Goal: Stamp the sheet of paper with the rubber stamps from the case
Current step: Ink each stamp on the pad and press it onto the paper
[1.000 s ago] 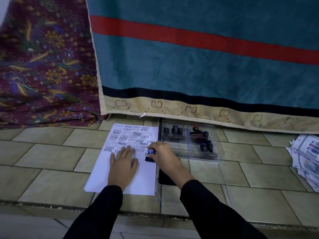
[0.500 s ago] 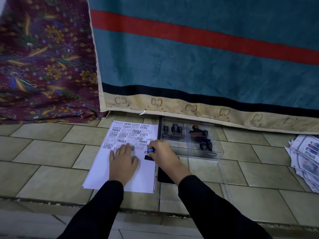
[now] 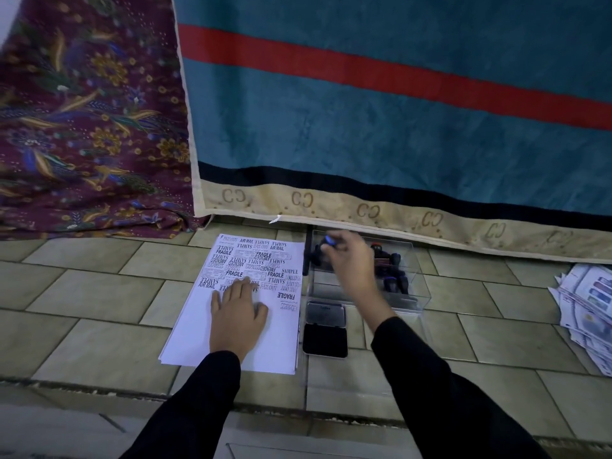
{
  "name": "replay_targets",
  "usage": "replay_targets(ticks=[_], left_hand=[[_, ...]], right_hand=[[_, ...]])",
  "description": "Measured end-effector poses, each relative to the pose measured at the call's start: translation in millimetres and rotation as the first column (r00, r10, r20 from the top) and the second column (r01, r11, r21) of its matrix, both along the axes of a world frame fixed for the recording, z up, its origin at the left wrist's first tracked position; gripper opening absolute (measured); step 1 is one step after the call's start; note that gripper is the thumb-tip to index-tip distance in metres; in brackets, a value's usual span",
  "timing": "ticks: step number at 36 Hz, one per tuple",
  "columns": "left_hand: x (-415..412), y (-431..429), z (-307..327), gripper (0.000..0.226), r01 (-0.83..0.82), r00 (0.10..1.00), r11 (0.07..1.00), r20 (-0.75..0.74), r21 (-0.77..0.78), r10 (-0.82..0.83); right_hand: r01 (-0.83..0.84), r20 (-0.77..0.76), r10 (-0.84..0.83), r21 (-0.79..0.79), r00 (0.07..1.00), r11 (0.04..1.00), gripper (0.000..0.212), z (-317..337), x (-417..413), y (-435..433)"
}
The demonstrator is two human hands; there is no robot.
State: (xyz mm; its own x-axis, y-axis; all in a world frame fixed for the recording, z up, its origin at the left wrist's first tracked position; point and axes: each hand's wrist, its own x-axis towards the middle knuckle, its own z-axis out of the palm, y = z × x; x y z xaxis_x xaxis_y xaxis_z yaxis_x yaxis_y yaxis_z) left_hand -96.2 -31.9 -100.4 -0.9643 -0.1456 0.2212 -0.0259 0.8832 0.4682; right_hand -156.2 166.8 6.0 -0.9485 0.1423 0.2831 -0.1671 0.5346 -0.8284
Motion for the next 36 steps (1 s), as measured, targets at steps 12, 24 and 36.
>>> replay_targets(ticks=[12, 24, 36], left_hand=[[-1, 0, -1, 0.041, -0.022, 1.000, 1.000, 0.000, -0.005, 0.022], [0, -1, -1, 0.041, -0.010, 1.000, 1.000, -0.004, 0.002, 0.010], [-1, -8, 7, 0.039, -0.009, 1.000, 0.953, -0.022, 0.304, 0.017]], right_hand=[[-0.008, 0.298, -0.058, 0.214, 0.953, 0.977, 0.025, -26, -16, 30], [-0.208, 0.359, 0.076, 0.347, 0.930, 0.915, 0.020, -27, -22, 11], [0.008, 0.280, -0.173, 0.505, 0.944, 0.863, 0.022, -5, -5, 97]])
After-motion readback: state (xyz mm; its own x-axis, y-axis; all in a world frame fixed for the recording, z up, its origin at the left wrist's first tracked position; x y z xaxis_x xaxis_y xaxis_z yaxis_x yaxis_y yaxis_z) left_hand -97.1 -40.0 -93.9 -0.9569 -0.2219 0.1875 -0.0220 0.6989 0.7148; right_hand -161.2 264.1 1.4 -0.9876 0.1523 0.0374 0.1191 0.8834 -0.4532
